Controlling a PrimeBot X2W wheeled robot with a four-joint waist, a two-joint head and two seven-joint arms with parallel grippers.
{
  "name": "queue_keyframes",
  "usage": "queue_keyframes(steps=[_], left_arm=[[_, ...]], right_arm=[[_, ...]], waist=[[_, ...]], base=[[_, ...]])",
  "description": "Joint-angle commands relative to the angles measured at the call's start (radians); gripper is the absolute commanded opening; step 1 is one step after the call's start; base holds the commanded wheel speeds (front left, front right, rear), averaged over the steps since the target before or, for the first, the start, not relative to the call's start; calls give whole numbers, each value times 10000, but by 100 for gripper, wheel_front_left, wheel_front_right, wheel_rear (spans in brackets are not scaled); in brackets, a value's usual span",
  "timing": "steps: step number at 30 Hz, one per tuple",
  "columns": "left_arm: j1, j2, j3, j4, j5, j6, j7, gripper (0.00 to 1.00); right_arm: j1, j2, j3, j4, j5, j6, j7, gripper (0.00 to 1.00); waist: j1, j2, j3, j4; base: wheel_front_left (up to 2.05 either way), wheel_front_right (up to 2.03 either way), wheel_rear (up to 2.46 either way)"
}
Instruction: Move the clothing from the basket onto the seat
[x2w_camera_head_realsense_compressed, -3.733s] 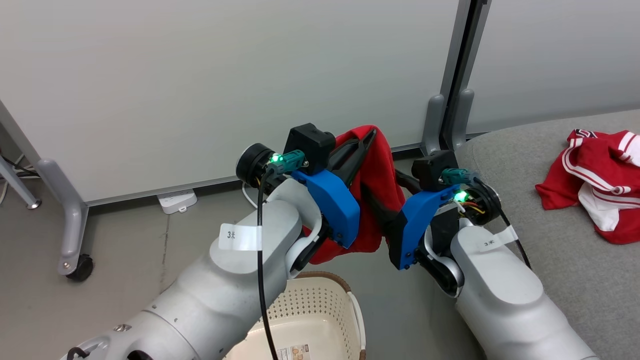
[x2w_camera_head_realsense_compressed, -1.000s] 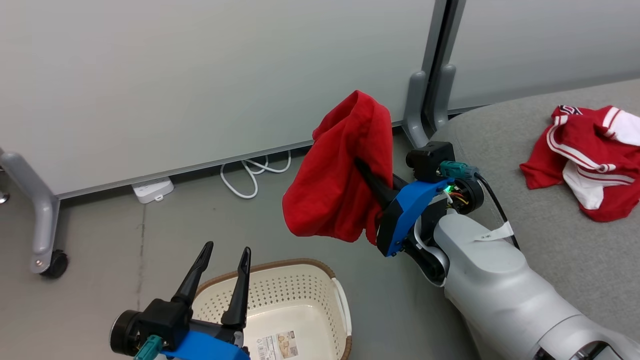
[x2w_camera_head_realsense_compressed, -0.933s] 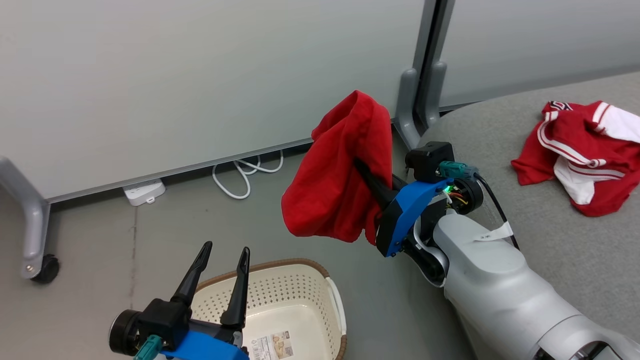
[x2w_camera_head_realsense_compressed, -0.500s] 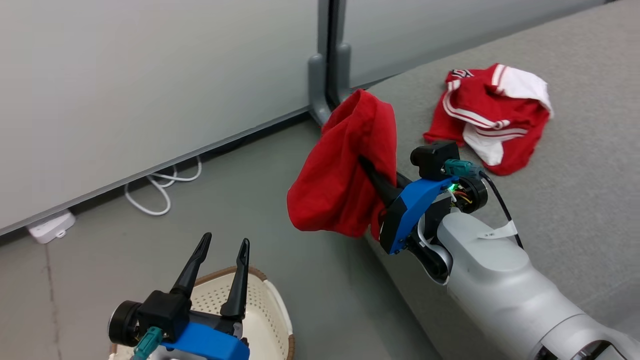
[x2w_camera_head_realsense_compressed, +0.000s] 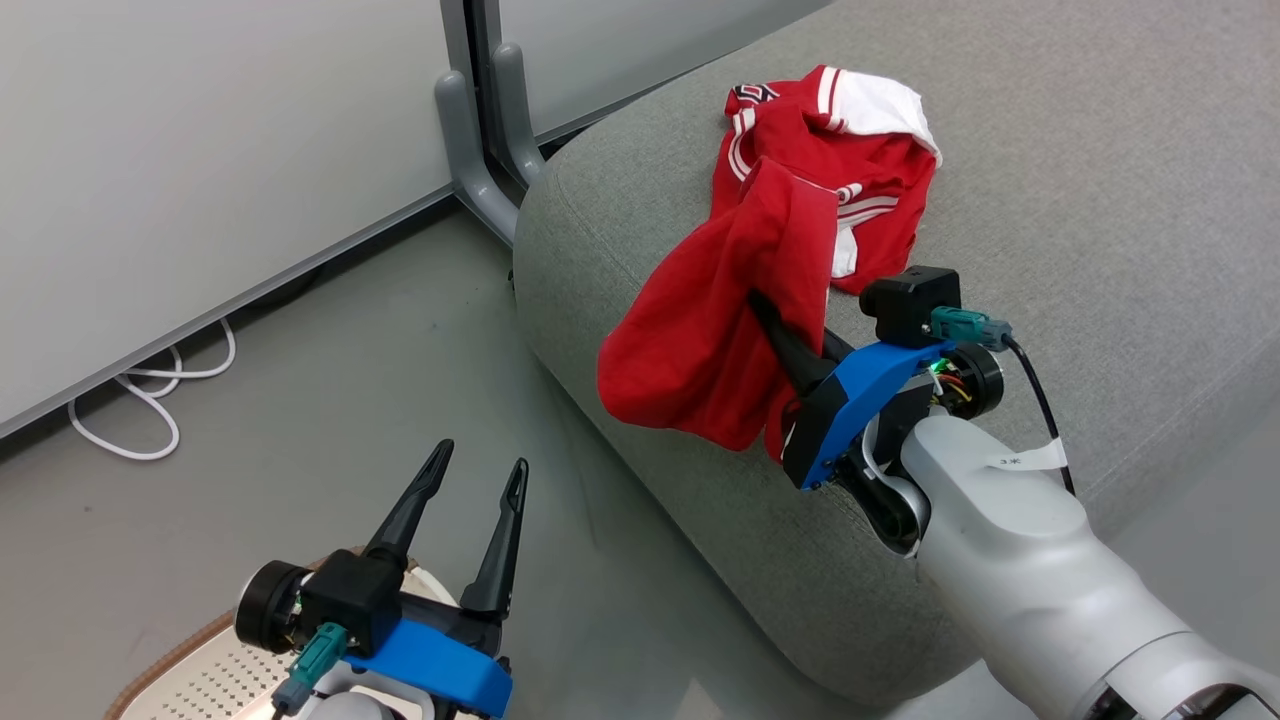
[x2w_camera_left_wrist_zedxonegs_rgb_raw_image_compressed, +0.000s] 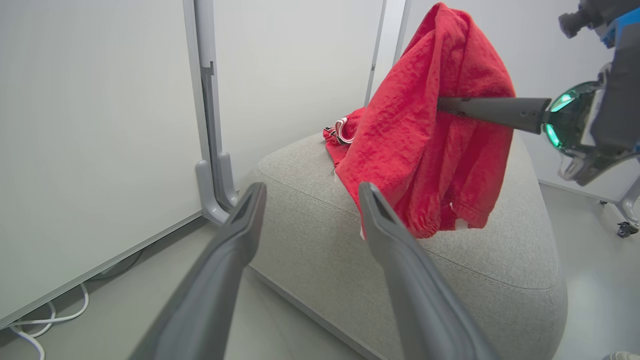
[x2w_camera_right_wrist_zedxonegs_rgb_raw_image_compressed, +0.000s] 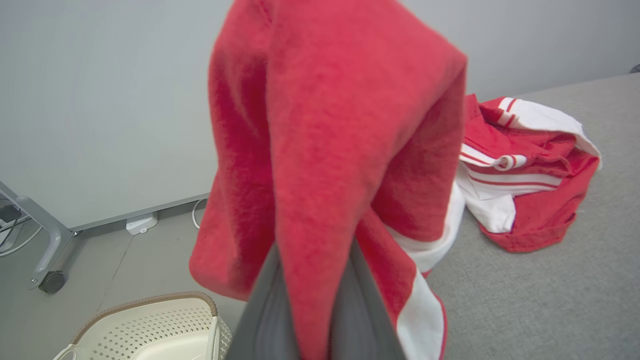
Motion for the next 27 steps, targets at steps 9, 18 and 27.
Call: queue_keyframes(steps=[9,18,27], left_arm=[[-218,248,-4,15,-75,-2,-26,100],[-723,568,56,-434,179,-2,-26,100],[-2208,1495,-332,-1146,282,-3,-26,100]], right_arm=[[135,-8,-570,-257,-266,5,-51,0],[-2176,-1328,-1762,133,351,5,422,0],[-4672,-4063,-3123,1051,-56,5,104,0]], waist=[[0,0,279,-17],[0,0,1936,530],[0,0,4462,1599]], base=[[0,0,0],[0,0,0],[0,0,0]])
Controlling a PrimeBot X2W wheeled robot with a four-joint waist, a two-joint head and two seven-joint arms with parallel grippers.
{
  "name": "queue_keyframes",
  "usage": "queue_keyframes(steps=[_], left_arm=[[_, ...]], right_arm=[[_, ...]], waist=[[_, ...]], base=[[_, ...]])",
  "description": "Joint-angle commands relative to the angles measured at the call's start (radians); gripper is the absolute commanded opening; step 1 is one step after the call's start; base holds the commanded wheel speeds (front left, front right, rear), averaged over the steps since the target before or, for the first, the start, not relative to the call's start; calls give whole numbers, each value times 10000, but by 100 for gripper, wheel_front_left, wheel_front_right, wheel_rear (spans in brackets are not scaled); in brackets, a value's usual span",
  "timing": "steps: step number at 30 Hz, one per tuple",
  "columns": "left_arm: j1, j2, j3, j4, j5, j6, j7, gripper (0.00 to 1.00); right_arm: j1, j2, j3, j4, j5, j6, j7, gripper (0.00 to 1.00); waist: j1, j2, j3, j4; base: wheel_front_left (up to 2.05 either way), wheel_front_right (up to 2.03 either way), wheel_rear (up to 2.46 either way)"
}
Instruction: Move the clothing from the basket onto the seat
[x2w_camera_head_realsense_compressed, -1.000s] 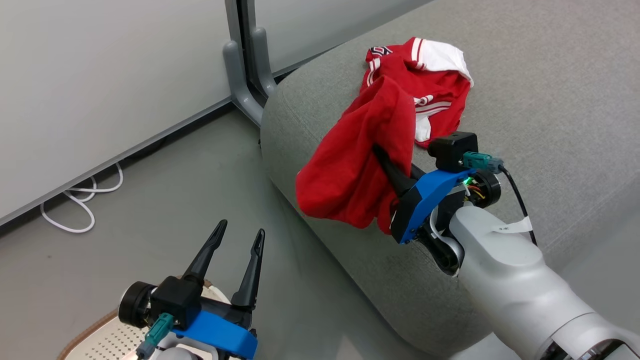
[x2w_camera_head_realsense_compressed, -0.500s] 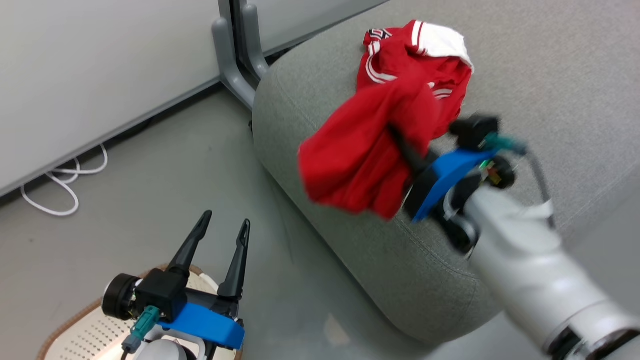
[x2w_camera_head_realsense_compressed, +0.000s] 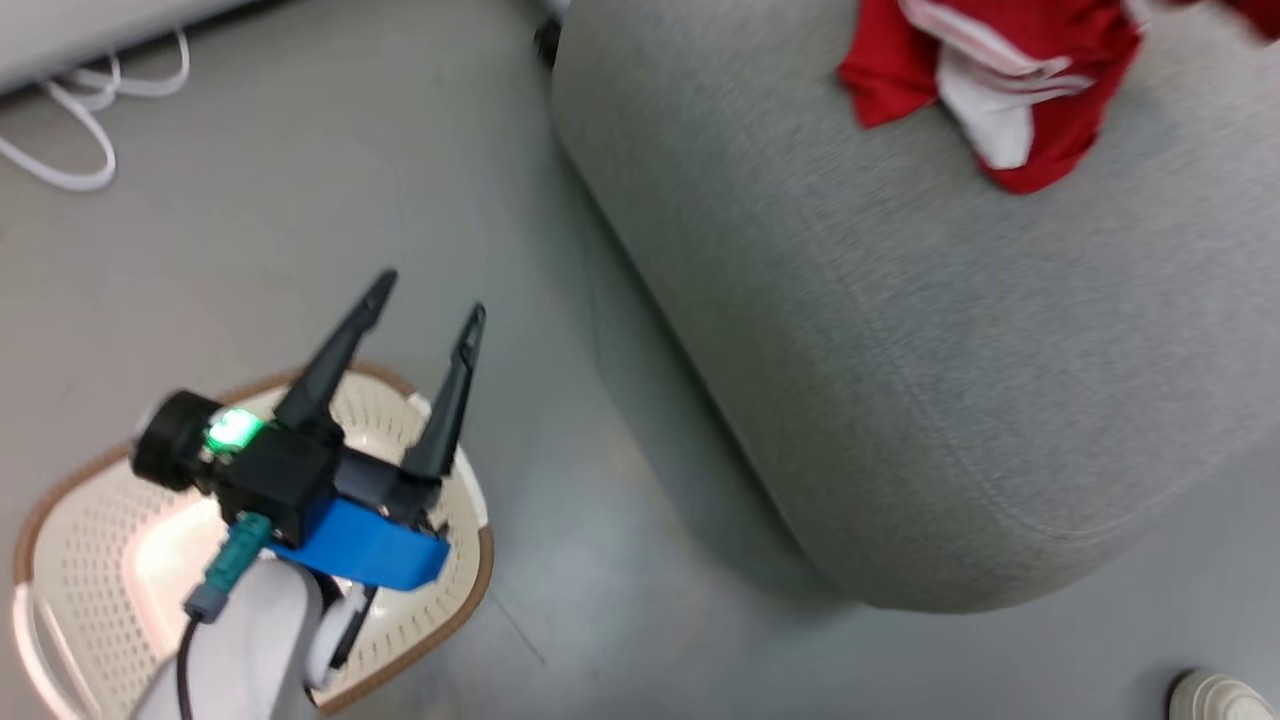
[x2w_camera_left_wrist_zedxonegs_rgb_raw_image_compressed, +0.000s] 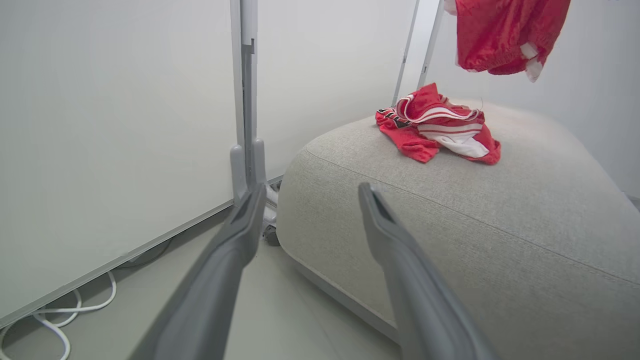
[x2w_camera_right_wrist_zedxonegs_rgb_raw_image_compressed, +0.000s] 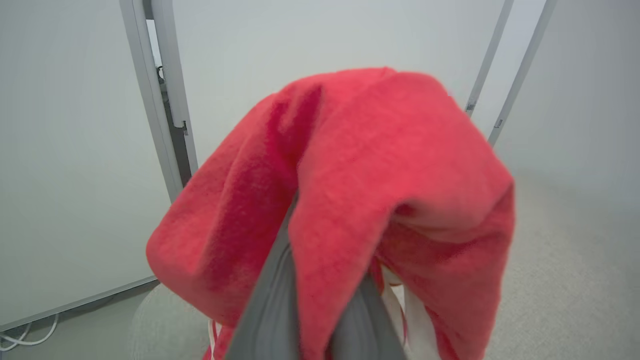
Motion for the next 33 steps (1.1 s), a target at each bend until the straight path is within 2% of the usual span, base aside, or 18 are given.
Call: queue_keyframes(steps=[1,7,12,16,19,20,21,27,33], left_arm=[[-443,197,88,-332,67,-1,-18,100],[-864,576,202,-1042,215,15,20,100],[-959,804,400,-1446,259,146,36,100],[-886,849,425,-1515,197,167,25,100],[-912,777,411,-1439,168,181,11,100],[-931,720,381,-1385,146,178,6,100],[-937,655,339,-1299,122,177,-1,100],[-794,116,102,-615,-203,108,-25,100],[-249,-677,278,122,-728,61,-24,100]], right_arm=[[-448,-555,-426,122,-21,5,-144,0],[-541,-1372,-1879,189,33,2,-259,0],[257,-1077,-3378,-261,-528,3,-250,0],[636,-862,-3964,-423,-1088,3,-252,0],[982,-592,-4362,-516,-1620,3,-251,42],[1066,-518,-4459,-550,-1777,3,-251,79],[1157,-428,-4515,-581,-1956,3,-252,100],[1774,-20,-4261,-563,-2809,3,-252,100],[2727,199,-3591,-472,-3262,3,124,100]], waist=[[-1,0,1622,858],[-1,0,2936,1274],[-1,0,3543,1356],[-1,0,3548,1369],[-1,0,3377,1388],[-1,0,3290,1405],[-1,0,3158,1431],[-1,0,1939,1677],[-1,0,95,2116]], base=[[0,0,0],[0,0,0],[0,0,0],[0,0,0],[0,0,0],[0,0,0],[0,0,0],[0,0,0],[0,0,0]])
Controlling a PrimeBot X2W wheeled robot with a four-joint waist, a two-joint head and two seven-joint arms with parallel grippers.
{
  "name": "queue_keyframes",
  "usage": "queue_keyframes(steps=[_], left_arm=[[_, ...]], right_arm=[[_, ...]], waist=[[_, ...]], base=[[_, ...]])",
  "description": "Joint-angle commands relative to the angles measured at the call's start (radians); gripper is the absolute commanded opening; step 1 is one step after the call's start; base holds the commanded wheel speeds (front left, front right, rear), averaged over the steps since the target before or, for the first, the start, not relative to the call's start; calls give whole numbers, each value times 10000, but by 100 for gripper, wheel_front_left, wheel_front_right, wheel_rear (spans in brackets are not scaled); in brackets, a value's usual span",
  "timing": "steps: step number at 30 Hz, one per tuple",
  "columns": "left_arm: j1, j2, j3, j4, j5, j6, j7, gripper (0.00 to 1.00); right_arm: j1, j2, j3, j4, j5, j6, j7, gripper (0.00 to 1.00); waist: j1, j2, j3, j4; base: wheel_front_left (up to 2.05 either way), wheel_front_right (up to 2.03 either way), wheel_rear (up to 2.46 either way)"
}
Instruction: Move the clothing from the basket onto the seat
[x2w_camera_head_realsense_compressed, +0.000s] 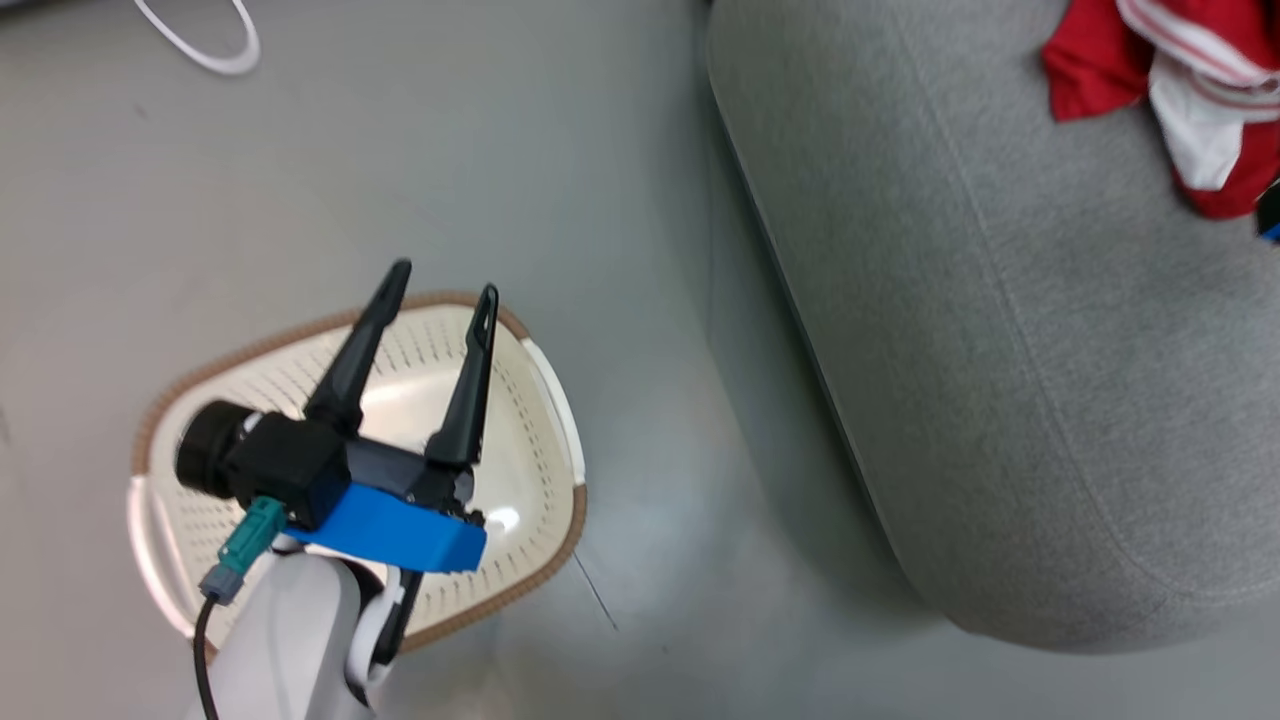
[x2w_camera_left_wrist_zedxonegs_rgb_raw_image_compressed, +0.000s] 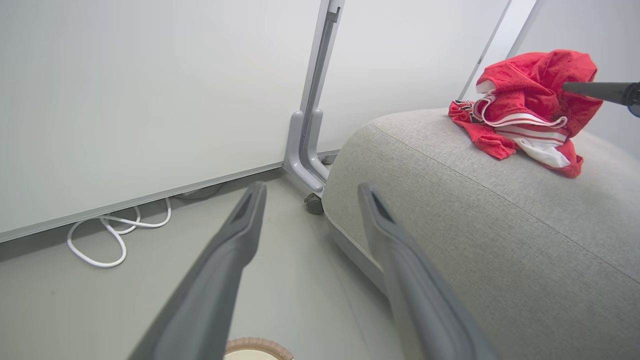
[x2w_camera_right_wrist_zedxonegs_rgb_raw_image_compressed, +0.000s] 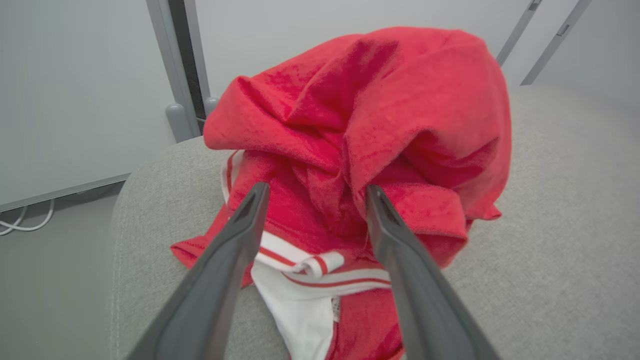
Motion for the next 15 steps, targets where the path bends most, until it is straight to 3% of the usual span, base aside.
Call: queue_keyframes(steps=[1,8,15], left_arm=[[285,-153,124,190,-154,-39,-27,100],[1229,-866,697,803,-579,-87,-29,100],[2142,-1247,1450,1150,-697,-108,-30,100]], right_arm=[[375,115,186,-169,-93,1,58,100],[1952,310,908,-1470,-92,1,52,100],[4046,564,1171,-3577,-97,1,-4,100]], waist=[[0,0,-1410,445],[0,0,-3246,982],[0,0,-4437,1658]], base=[[0,0,0],[0,0,0],[0,0,0]])
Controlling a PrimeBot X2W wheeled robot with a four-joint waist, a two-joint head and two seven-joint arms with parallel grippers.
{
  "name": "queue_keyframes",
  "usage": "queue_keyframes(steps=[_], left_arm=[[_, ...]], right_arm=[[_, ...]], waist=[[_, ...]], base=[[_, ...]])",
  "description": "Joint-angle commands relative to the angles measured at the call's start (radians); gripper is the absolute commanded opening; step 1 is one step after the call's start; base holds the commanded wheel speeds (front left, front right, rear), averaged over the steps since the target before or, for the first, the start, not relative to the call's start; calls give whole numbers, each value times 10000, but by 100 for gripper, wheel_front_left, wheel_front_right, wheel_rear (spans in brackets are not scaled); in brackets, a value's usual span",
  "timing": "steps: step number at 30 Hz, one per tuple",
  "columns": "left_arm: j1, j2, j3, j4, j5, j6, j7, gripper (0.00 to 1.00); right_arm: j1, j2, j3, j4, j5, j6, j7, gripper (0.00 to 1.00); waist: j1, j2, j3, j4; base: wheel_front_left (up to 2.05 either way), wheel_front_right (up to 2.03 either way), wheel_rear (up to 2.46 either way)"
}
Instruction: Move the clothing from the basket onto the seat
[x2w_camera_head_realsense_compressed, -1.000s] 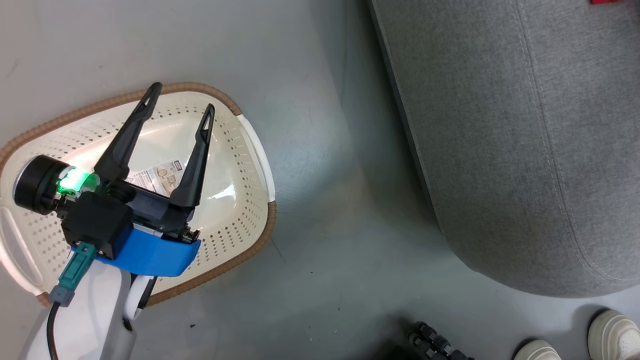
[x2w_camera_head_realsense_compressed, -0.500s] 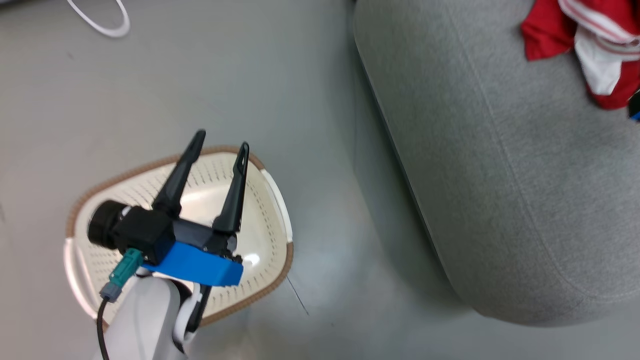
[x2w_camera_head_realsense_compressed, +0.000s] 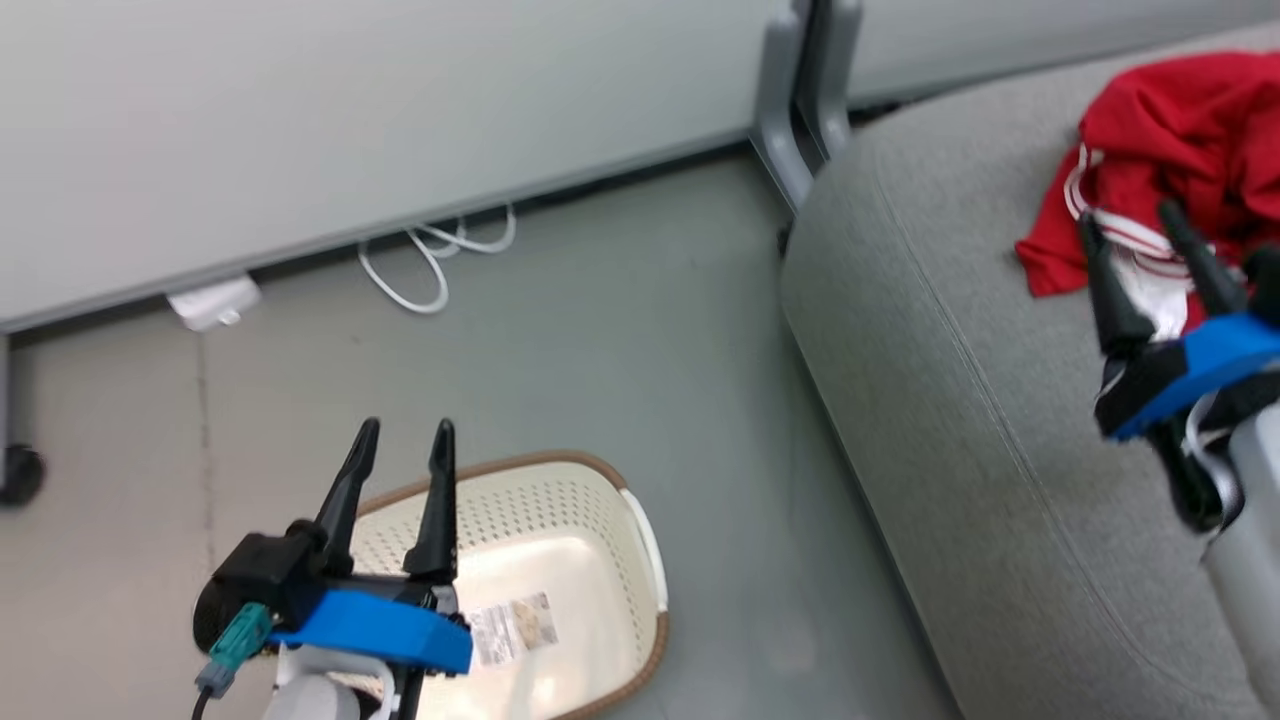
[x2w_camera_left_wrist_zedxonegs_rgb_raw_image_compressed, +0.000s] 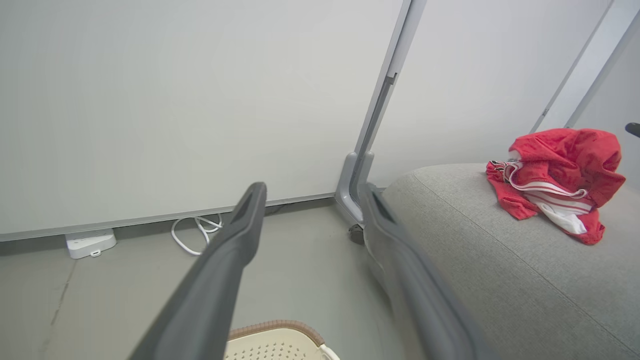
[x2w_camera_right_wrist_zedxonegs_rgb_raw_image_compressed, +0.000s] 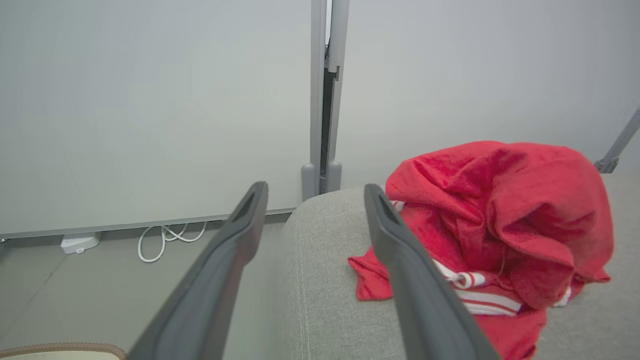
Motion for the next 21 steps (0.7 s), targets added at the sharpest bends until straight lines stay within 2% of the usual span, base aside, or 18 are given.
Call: queue_keyframes(steps=[1,6,13,21], left_arm=[[263,-58,235,94,-26,-78,-26,100],[803,-199,796,212,11,-83,-28,100],[1417,-241,1494,395,228,-86,-27,100],[1686,-311,2043,534,489,-90,-27,100]], right_arm=[[705,94,-62,-466,-105,1,-43,100],[2319,565,-445,-1950,-488,1,158,100],[4340,1624,-1071,-3750,-1429,1,766,100],[5502,2750,-1751,-4853,-2301,1,1199,100]], waist=[[3,0,-889,735],[3,0,-1444,1125],[3,0,-2027,1441],[3,0,-2098,1531]], base=[[0,0,0],[0,0,0],[0,0,0],[0,0,0]])
